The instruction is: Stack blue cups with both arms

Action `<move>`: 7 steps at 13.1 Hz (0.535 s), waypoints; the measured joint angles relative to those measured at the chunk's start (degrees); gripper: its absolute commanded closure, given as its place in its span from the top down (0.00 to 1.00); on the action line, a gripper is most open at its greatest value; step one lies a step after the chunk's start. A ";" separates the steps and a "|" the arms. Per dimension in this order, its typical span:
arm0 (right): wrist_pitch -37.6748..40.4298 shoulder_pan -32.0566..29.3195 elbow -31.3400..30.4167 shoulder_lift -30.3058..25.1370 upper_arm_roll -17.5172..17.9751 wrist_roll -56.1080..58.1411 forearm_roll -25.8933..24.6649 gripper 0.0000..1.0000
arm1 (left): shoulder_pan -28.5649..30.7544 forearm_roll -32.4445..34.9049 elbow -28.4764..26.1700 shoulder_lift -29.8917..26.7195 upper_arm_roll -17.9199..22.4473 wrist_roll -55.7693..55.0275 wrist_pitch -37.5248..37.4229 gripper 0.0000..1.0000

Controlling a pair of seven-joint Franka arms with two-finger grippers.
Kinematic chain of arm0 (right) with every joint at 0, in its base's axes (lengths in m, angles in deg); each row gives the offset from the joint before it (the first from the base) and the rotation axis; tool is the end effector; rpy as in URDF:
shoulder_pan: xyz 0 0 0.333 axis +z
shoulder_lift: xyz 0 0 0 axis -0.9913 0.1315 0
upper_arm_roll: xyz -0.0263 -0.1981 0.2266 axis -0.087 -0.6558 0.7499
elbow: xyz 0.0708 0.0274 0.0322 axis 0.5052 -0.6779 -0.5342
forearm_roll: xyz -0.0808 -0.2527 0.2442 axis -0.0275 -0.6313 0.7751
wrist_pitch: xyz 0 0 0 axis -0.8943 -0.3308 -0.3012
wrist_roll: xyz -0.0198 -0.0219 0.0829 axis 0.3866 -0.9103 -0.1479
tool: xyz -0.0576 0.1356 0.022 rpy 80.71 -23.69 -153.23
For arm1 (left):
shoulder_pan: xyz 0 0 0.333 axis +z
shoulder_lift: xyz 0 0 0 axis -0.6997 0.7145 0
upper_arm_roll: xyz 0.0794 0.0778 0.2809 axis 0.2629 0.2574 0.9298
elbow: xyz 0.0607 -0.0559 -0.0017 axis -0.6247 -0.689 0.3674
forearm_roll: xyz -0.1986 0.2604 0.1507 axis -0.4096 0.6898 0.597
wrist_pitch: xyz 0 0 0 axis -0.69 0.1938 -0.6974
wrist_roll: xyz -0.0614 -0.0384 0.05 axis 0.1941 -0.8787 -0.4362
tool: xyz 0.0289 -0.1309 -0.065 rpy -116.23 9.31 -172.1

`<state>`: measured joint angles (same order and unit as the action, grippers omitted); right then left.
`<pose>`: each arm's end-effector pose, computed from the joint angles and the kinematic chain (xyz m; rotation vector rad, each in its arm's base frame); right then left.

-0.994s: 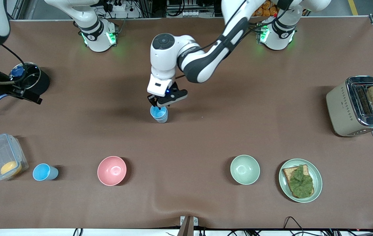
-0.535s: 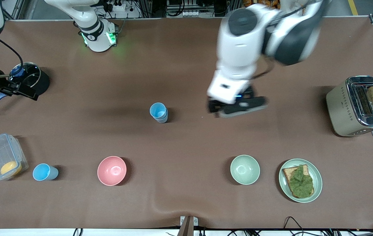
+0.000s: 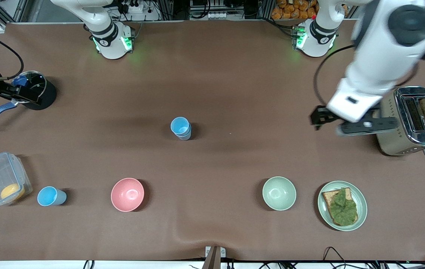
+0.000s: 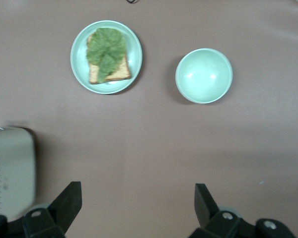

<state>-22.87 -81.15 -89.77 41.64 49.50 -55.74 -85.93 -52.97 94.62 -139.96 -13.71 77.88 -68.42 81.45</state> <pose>0.5059 -0.0262 0.5335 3.1201 -0.2866 -0.2134 0.5582 -0.1545 0.5218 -3.0650 -0.0120 -0.1478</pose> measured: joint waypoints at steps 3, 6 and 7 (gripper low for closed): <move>0.83 0.00 1.11 -0.02 0.02 0.06 0.00 1.00 | 4.36 -0.61 -2.16 -3.34 0.00 7.33 -0.78 1.00; 1.69 0.00 1.27 -0.02 0.07 0.14 0.00 1.00 | 5.68 -0.61 -2.69 -5.05 -0.94 7.82 -1.70 1.00; 1.69 0.00 1.32 -0.02 0.15 0.17 0.00 1.00 | 7.66 -0.61 -2.82 -5.28 -2.62 8.36 -1.70 1.00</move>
<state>-21.18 -81.15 -88.45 41.62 49.65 -55.57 -85.93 -45.31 94.01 -142.78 -18.99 75.27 -60.06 79.74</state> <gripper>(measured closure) 0.000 0.000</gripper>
